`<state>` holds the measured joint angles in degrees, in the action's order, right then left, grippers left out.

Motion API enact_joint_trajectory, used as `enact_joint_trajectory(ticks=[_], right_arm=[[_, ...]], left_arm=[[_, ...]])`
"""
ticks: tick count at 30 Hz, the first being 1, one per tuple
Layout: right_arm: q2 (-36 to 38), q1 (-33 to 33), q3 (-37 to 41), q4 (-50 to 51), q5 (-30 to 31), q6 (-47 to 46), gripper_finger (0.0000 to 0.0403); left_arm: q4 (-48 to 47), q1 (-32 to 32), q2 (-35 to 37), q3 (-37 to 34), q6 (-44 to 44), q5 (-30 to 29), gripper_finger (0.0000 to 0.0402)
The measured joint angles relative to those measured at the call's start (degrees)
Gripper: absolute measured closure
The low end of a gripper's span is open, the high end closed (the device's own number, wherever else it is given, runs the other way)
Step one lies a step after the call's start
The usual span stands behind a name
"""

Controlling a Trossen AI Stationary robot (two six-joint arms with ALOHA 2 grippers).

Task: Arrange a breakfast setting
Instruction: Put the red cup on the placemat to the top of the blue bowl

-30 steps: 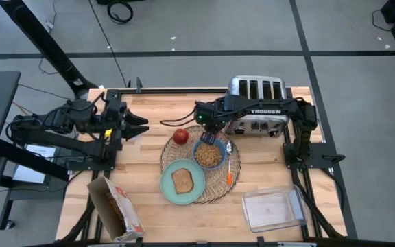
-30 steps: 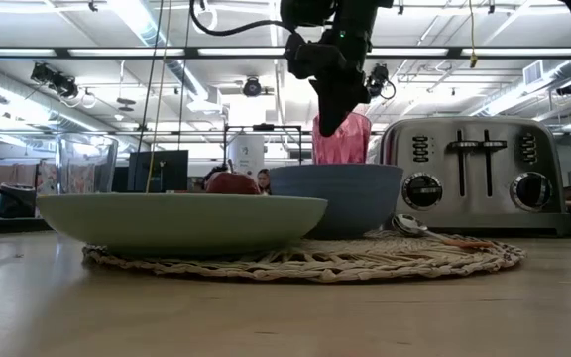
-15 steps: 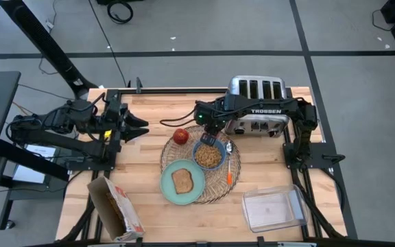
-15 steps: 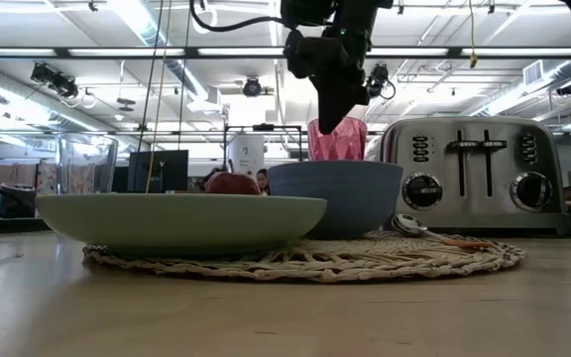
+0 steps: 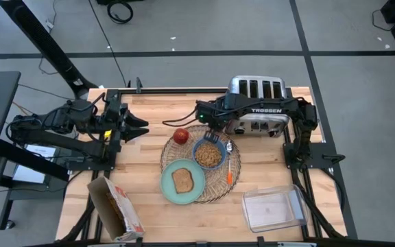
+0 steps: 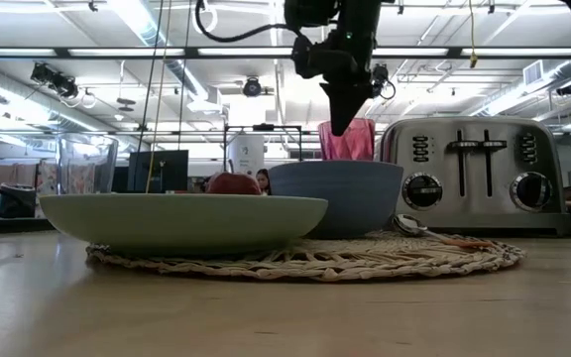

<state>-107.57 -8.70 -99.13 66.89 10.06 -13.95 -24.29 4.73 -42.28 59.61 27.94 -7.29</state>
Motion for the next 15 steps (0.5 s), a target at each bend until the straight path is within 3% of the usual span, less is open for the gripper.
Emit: enact_joint_trajectory(ticks=[15], right_arm=[[-0.04,0.12,1.45,-2.39,-2.44,-0.76,0.0388]], left_arm=[[0.0,0.0,-0.03,0.0,0.0,0.01,0.0241]])
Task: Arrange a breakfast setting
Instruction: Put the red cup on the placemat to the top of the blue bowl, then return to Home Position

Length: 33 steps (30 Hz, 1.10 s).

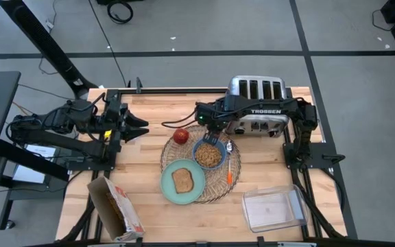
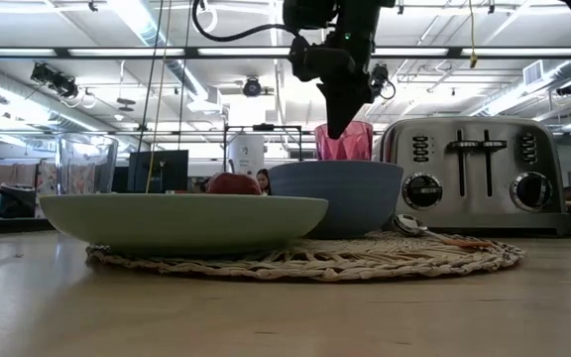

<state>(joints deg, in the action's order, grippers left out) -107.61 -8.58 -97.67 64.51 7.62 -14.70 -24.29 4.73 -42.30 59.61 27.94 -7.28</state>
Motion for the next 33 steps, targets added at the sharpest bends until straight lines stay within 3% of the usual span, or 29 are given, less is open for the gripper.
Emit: enact_joint_trajectory(ticks=[6,12,20,25,28,33], right_arm=[[0.0,-0.01,0.2,-0.52,0.12,-0.56,0.0368],[0.0,-0.02,-1.08,0.0,-0.79,-0.56,0.0317],[0.0,-0.09,-10.6,2.66,-1.64,1.35,0.0244],[4.6,1.44,-16.54,0.41,-2.6,6.77,0.0234],[11.65,4.54,-12.09,-8.76,-2.74,10.42,0.0245],[24.54,9.65,8.82,-34.01,-6.76,15.29,0.0277]], left_arm=[[0.0,0.0,0.0,0.0,-0.08,-0.01,0.0241],[0.0,0.0,0.0,0.0,-0.03,-0.01,0.0241],[0.0,0.0,0.0,0.0,-0.11,-0.1,0.0241],[0.0,0.02,0.0,0.0,-0.11,-0.12,0.0241],[-0.02,0.02,-0.02,0.0,-1.16,-0.16,0.0241],[0.36,0.02,-0.15,0.0,-3.07,-0.91,0.0241]])
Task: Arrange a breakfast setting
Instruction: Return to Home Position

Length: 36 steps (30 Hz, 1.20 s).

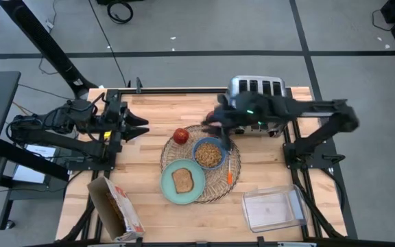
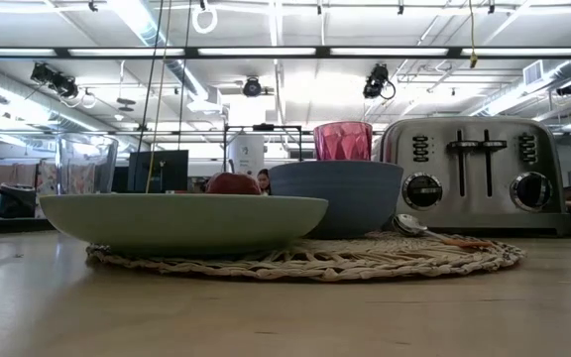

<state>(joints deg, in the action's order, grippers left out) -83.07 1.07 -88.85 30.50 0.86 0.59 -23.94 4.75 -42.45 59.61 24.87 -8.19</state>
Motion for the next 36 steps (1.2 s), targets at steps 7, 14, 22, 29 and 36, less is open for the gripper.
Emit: enact_joint_trajectory(ticks=[7,14,22,29,36], right_arm=[[15.78,2.39,23.36,-25.04,-6.53,1.75,0.0324],[25.92,2.33,35.36,-26.12,-5.66,1.83,0.033],[31.76,-4.67,56.19,-53.63,-8.9,-3.81,0.033],[39.92,-6.56,70.12,-59.87,-10.47,-8.72,0.033],[53.94,-4.1,74.04,-50.56,-4.09,-7.99,0.033]], left_arm=[[-2.73,-2.58,-1.29,0.0,-10.49,-5.7,0.0241],[5.87,-7.48,7.33,-15.14,-10.54,-5.75,0.0241],[5.12,-9.05,25.17,-24.95,-19.88,-5.69,0.0241],[-6.32,-9.05,35.51,-25.42,-18.32,-3.51,0.0241],[-6.91,-9.05,41.84,-25.4,-24.15,1.29,0.0241]])
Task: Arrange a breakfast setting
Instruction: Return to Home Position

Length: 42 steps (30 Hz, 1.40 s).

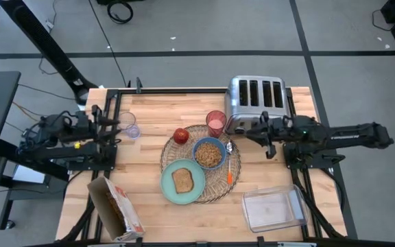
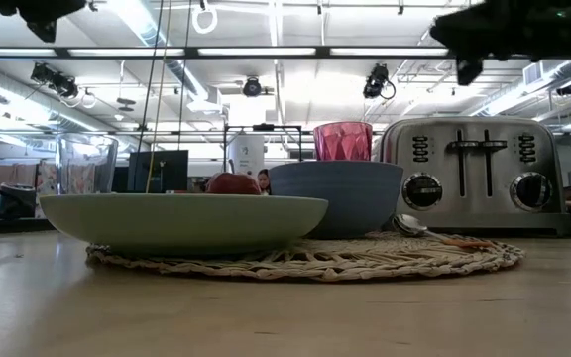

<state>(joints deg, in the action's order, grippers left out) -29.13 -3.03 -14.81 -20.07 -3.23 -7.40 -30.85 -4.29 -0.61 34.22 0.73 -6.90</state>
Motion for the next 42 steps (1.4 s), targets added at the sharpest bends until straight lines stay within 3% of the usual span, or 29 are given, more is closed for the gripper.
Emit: enact_joint_trajectory(ticks=[5,8,15,21,24,29,37,42], right_arm=[[9.65,0.43,0.16,11.15,-0.51,1.14,0.033],[14.83,0.42,0.2,15.1,0.22,4.61,0.033],[23.43,0.42,6.23,15.4,1.07,4.16,0.033],[28.5,0.51,11.86,13.16,0.85,-0.46,0.033],[29.03,0.84,14.49,9.41,1.07,-0.68,0.033],[29.08,1.77,14.45,9.5,0.33,-2.19,0.033],[28.53,2.06,14.44,19.14,1.71,-5.62,0.033],[27.9,2.06,14.45,18.39,1.71,-5.7,0.033]], left_arm=[[0.66,0.0,0.18,0.0,1.37,1.76,0.0241],[5.82,0.0,0.15,-2.63,0.08,2.09,0.0241],[17.67,0.0,0.29,-14.85,2.68,1.91,0.0241],[23.99,0.0,0.38,-22.15,4.5,-5.61,0.0241],[26.44,0.09,0.38,-25.82,6.13,-5.8,0.0241],[38.24,1.27,0.36,-33.79,5.91,-6.98,0.0241],[36.16,1.33,0.18,-33.73,4.19,-9.59,0.0241],[35.71,1.33,0.18,-33.75,4.59,-9.61,0.0241]])
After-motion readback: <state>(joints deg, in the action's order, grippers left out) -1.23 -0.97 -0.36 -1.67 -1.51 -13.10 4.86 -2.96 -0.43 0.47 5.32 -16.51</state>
